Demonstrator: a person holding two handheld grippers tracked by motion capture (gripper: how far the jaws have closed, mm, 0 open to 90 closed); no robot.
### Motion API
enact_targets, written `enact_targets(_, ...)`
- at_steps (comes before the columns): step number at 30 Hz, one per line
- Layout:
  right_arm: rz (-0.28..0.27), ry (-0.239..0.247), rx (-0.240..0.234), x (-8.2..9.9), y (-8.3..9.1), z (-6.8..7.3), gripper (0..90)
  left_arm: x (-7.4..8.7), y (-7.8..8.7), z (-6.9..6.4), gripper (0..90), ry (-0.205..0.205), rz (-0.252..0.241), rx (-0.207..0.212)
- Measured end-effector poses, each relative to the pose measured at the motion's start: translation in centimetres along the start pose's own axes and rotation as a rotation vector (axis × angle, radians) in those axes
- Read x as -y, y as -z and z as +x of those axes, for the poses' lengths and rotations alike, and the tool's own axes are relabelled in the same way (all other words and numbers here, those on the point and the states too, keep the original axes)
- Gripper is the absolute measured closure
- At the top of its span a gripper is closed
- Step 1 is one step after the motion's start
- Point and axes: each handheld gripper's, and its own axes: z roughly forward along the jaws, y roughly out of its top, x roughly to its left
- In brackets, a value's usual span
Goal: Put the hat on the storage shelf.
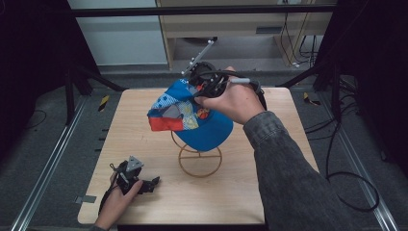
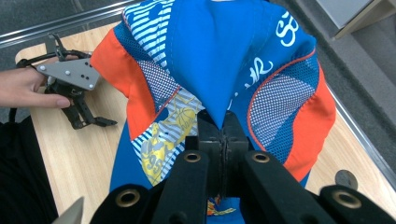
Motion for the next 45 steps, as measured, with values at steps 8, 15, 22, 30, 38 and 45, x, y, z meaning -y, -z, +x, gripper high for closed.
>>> enact_targets(8, 0.022, -0.005, -0.008, 0.2, -1.1, 0.1, 89.9, 0.0, 0.0, 0.0, 0.0, -0.001, 0.0, 0.001)
enact_targets(15, 0.032, -0.007, -0.015, 0.4, -1.6, 0.1, 89.7, 0.0, 0.0, 0.0, 0.0, -0.004, 0.005, 0.004)
enact_targets(22, 0.039, -0.001, -0.027, 0.4, -2.2, 0.4, 89.2, 0.0, 0.0, 0.0, 0.0, -0.002, 0.003, 0.003)
enact_targets(30, 0.044, 0.0, -0.038, 0.5, -2.4, 0.5, 87.1, 0.0, 0.0, 0.0, 0.0, 0.0, 0.001, 0.002)
enact_targets(38, 0.05, 0.002, -0.044, 0.7, -2.5, 0.5, 83.5, 0.0, 0.0, 0.0, 0.0, -0.002, 0.003, 0.004)
enact_targets(45, 0.057, 0.005, -0.048, 0.8, -2.7, 0.6, 80.7, 0.0, 0.0, 0.0, 0.0, -0.003, 0.004, 0.003)
